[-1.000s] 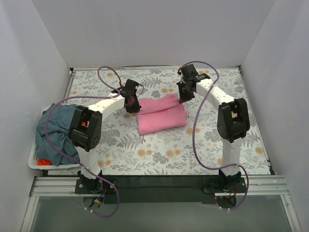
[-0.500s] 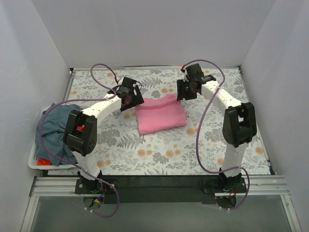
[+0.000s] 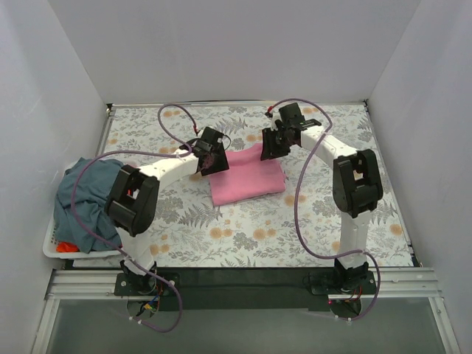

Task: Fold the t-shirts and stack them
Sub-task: Fold the tshirt

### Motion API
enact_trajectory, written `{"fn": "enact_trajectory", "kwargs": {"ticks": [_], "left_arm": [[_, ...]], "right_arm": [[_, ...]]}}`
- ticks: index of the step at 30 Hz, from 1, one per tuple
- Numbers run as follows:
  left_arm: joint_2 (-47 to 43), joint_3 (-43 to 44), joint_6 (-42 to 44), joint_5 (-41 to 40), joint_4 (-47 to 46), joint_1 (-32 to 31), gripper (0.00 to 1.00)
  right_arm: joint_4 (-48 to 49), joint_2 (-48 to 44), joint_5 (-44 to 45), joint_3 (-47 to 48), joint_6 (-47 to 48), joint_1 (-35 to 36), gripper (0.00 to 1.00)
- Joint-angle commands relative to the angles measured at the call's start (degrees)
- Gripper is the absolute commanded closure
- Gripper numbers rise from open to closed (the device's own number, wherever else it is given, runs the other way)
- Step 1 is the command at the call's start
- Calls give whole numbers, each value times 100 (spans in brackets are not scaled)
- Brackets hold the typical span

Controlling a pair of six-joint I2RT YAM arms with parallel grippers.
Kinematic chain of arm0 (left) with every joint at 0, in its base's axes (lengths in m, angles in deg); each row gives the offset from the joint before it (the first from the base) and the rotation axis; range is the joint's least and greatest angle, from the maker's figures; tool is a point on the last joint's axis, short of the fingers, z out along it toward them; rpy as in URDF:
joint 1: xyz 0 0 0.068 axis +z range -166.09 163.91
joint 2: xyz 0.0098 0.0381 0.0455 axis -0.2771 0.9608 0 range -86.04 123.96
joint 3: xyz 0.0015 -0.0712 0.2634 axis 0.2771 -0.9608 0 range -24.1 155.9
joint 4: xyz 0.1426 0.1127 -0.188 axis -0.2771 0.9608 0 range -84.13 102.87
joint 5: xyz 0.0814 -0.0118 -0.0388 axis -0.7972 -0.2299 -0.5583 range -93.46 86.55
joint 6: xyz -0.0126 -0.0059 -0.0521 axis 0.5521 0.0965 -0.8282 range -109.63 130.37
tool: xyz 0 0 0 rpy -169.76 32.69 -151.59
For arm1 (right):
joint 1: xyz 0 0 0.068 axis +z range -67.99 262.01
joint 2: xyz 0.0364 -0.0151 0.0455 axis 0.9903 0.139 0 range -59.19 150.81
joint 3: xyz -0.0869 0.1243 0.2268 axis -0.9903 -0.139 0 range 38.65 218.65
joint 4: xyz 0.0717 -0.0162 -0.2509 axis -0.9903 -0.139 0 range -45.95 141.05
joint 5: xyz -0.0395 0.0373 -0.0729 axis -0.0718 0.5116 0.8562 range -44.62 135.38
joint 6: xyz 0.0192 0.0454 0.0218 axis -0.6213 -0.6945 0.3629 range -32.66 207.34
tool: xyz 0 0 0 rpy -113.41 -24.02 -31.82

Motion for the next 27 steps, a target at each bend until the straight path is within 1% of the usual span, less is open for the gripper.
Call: {"fn": "enact_trajectory", "kwargs": {"ticks": [1,6,9,12,15,16,18,19,21,22,23,24,25,27], "left_arm": [[463,559,168,-169,-228,221,54],[1150,1060,89,-11,-465,635,55],[1519,1245,36,190,-527,855,56],[1748,1272,-69,393,-562,987,55],[1758,1220,-70,578,-623,1005,51],[1688,1167,-69,622,-632,1005,46],[1329,1053,-69,745,-702,1005,41],[1179,1009,-61,797,-737,1005,35],[854,868,-61,912,-738,1005,31],[504,798,-69,947,-729,996,30],[300,632,-122,973,-729,996,28],[116,535,-166,974,-712,987,28],[-243,447,-210,1156,-633,978,28],[-544,157,-263,1272,-571,943,27]], "right_arm": [[232,471,-214,632,218,-14,61],[276,1218,-276,1440,245,-154,61],[381,1491,-276,1765,175,-216,60],[478,1676,-407,1881,26,-330,59],[601,1712,-688,1925,-212,-435,59],[610,1677,-802,1916,-247,-436,59],[672,1423,-978,1732,-326,-436,59],[707,1317,-1170,1610,-379,-427,59],[856,878,-1400,1197,-528,-436,59],[952,720,-1636,1013,-598,-427,59],[1284,379,-1786,541,-816,-427,58],[1461,210,-1988,310,-932,-427,58],[1663,61,-2381,82,-1046,-427,58],[2049,-309,-2726,-550,-1353,-410,57]]}}
